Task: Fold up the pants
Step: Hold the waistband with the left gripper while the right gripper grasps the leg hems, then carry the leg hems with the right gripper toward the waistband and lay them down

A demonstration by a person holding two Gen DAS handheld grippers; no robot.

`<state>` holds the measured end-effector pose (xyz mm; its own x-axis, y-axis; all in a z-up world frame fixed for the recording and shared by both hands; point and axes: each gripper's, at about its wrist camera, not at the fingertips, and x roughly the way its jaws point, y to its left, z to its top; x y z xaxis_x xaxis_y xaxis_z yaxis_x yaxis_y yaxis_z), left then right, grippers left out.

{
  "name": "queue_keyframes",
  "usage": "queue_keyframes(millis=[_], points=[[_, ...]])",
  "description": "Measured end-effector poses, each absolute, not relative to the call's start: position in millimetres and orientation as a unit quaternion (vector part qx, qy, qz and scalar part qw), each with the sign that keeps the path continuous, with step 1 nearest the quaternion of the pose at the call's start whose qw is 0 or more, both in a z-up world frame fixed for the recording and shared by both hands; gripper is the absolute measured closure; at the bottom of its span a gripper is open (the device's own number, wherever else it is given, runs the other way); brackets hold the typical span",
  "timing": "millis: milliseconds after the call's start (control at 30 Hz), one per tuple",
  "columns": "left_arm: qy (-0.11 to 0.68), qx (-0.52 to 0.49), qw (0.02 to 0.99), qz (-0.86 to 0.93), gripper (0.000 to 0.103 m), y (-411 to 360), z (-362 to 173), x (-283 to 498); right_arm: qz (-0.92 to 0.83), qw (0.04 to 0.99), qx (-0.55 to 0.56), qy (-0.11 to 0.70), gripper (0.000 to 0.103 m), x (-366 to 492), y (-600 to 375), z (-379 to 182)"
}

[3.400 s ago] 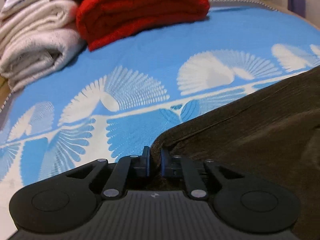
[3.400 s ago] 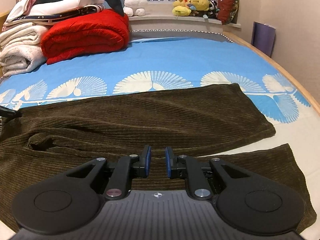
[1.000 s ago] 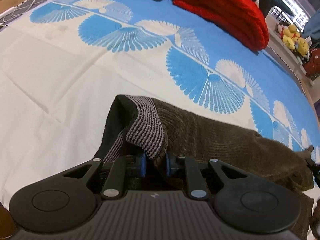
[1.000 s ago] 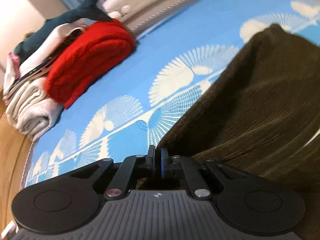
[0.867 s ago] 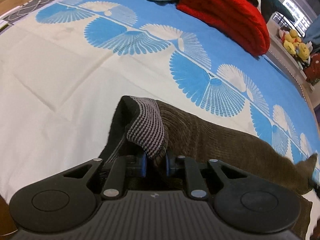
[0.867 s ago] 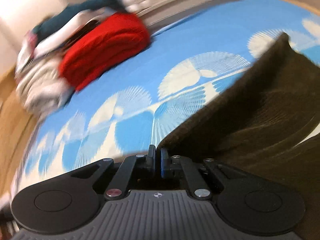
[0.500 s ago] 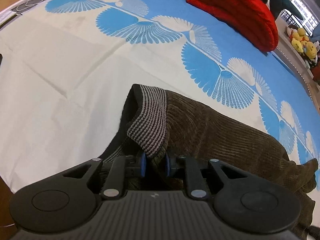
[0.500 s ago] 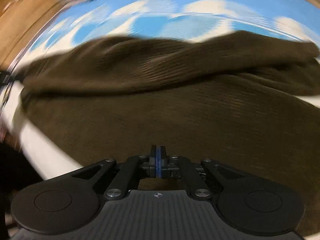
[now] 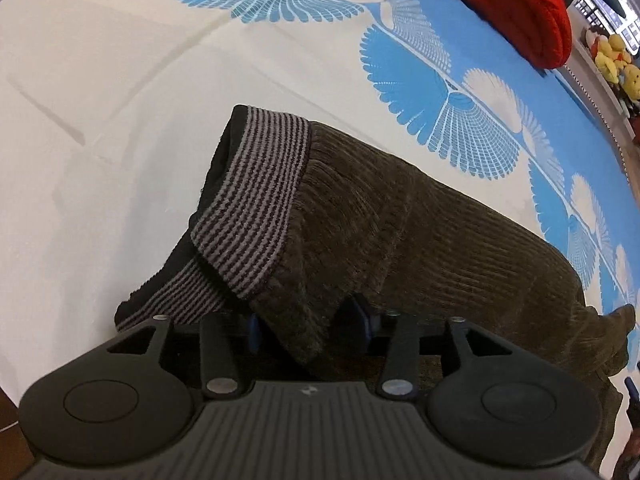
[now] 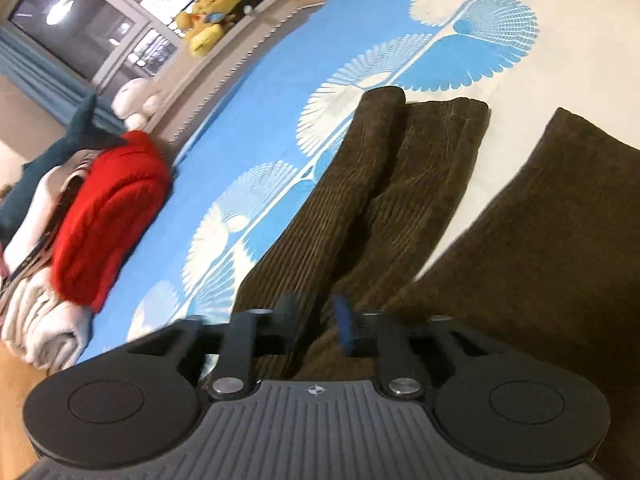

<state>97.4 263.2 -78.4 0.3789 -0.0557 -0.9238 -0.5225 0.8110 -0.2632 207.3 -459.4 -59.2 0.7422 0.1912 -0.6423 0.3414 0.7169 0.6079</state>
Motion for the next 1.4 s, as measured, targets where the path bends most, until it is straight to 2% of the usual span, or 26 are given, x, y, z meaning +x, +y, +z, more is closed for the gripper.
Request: queue_keyframes(millis=[133,267,400,467,500,533,600,800,967,1100,1233,1400], points=[[0.537,-0.271,0.785,0.149,0.057,267.0,-80.1,98.6,-0.064,0.846,0.388,0.359,0.056,234.6,-454.2,-73.8],[0.538,-0.253,0.791,0.146,0.070,264.0,-78.1,99.5,-0.085,0.836,0.402,0.364,0.056,253.6,-457.7,-95.8],[0.535,-0.232,0.801,0.136,0.078,259.4,-75.3,101.6,-0.099,0.829,0.416,0.360,0.058,263.8,-461.2,-108.0],[0.530,-0.236,0.804,0.133,0.083,260.6,-73.6,100.9,-0.092,0.828,0.419,0.361,0.075,265.8,-460.3,-109.3],[0.528,-0.239,0.804,0.133,0.084,261.4,-72.8,101.1,-0.082,0.829,0.420,0.360,0.091,266.1,-459.3,-107.1],[0.524,-0.242,0.806,0.132,0.085,262.0,-71.6,100.5,-0.076,0.835,0.413,0.357,0.097,266.0,-457.4,-102.0],[0.516,-0.248,0.810,0.130,0.087,261.7,-68.3,99.5,-0.069,0.850,0.394,0.341,0.100,264.5,-455.5,-86.8],[0.472,-0.259,0.835,0.115,0.092,263.2,-50.1,88.2,-0.091,0.877,0.364,0.300,0.101,217.1,-453.9,-19.0],[0.443,-0.270,0.847,0.118,0.092,271.2,-33.6,63.1,-0.107,0.900,0.306,0.293,0.101,134.4,-454.1,22.4],[0.471,-0.239,0.839,0.133,0.092,274.5,-34.1,44.7,-0.137,0.877,0.281,0.365,0.101,75.1,-458.5,-0.2],[0.509,-0.234,0.820,0.121,0.091,281.2,-48.0,42.4,-0.157,0.808,0.328,0.464,0.101,48.9,-480.1,-46.4],[0.525,-0.240,0.805,0.136,0.080,284.5,-57.1,44.5,-0.196,0.796,0.377,0.432,0.097,42.5,-526.4,-61.0]])
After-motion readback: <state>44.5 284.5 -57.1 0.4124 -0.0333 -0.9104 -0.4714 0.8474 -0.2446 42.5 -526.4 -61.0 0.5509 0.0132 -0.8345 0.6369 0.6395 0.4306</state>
